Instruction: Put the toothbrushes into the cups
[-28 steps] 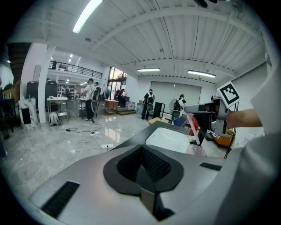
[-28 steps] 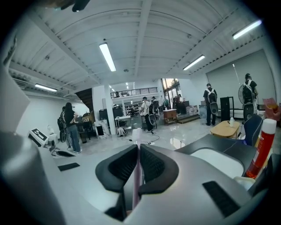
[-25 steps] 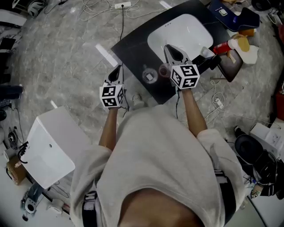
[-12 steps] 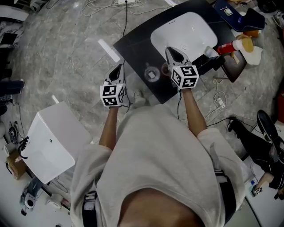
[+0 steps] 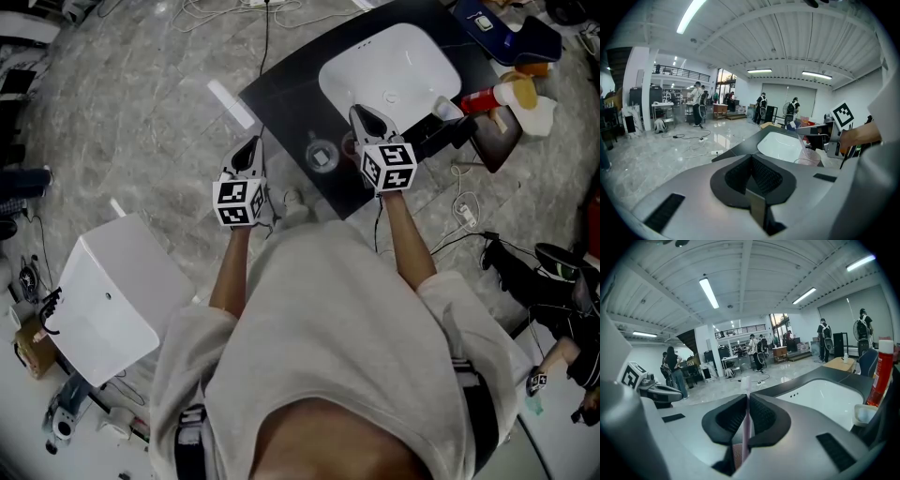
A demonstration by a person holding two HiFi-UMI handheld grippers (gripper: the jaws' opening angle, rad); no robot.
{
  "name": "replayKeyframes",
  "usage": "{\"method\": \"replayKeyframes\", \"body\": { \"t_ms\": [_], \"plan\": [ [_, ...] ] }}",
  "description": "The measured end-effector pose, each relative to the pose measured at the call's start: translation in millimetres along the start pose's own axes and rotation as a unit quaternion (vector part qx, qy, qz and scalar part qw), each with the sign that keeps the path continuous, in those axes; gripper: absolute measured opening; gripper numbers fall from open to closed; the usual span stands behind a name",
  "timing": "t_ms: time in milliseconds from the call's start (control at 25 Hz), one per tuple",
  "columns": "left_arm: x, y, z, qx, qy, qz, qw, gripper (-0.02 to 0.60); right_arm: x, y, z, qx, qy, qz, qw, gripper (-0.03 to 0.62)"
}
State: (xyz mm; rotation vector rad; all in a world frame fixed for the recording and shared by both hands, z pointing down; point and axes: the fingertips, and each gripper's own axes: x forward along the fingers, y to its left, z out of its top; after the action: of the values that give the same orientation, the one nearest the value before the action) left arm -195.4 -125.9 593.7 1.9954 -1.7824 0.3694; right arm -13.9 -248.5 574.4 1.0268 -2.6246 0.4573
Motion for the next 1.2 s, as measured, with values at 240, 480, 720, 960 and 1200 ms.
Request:
{"method": "replayKeyframes", "body": {
  "t_ms": [240, 480, 720, 960, 1200],
  "plan": [
    [1, -2, -1, 0.0, 0.0, -0.003, 1.0, 0.028, -3, -1, -11, 0.001, 0.008, -0.004, 1.0, 0.035],
    [3, -6, -4, -0.002, 0.004, -0.007, 1.0, 0.028, -5, -3, -18, 0.002, 0.014, -0.004, 1.0, 0.035],
    [4, -6, -5, -0.003, 0.003, -0.007, 1.0, 0.028, -6, -3, -15, 0.006, 0.01, -0.003, 1.0, 0.035],
    [5, -5, -5, -0.003, 0.002, -0.007, 1.0, 0.028, -8, -7, -14, 0.006, 0.006, -0.005, 1.0, 0.035],
    [4, -6, -4, -0.004, 0.001, -0.01, 0.9999, 0.028, -12, -6, -16, 0.001, 0.013, -0.012, 1.0, 0.057]
  ]
}}
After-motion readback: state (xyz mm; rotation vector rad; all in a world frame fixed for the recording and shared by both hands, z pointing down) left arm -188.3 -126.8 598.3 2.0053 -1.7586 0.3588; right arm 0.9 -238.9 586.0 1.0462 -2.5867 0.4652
